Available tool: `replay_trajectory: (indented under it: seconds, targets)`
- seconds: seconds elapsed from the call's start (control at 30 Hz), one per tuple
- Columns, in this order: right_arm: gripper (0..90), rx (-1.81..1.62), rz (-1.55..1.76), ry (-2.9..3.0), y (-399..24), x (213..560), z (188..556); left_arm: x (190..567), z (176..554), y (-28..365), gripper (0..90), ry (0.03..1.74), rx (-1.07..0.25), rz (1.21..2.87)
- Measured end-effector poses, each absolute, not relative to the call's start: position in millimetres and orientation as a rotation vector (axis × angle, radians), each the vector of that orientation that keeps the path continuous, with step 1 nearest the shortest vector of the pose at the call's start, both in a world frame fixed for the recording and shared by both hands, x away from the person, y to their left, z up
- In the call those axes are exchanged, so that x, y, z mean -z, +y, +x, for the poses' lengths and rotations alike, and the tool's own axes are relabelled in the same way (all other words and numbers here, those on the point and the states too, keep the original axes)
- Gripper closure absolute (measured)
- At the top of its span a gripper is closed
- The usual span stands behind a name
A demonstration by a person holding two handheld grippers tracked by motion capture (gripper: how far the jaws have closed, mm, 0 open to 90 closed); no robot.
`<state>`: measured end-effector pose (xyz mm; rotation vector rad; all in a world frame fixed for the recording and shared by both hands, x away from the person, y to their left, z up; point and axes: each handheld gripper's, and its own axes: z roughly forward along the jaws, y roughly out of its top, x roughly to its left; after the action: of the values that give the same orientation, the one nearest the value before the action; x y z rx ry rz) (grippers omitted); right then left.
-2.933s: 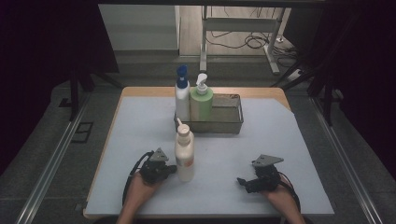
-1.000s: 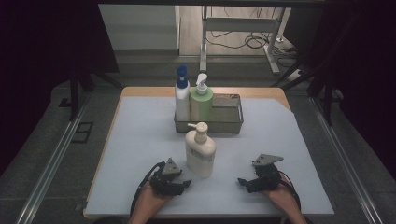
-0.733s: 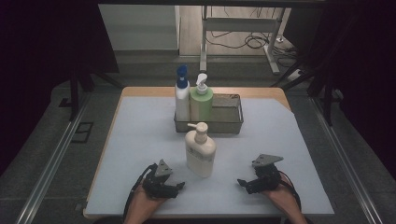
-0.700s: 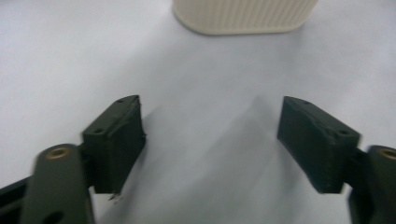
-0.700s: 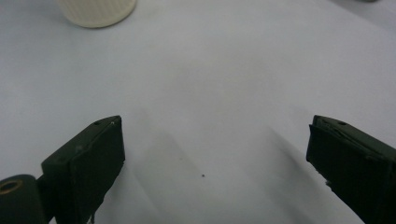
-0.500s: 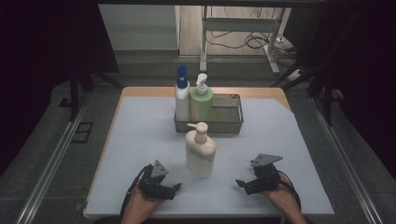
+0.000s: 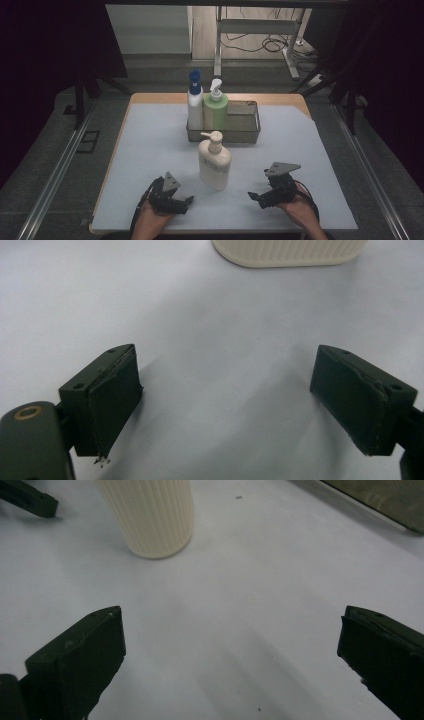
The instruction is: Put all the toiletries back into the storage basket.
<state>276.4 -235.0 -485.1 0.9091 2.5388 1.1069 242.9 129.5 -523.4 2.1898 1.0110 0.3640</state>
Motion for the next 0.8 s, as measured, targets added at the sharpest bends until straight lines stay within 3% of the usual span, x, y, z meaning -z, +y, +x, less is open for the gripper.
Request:
replay_trajectory:
  seconds: [0.8]
  targets:
    - [0.0,-1.206,0.818,2.549,-192.6,455.6,283.6,523.8,242.6,129.5,12.3,1.012,-0.366,2.187]
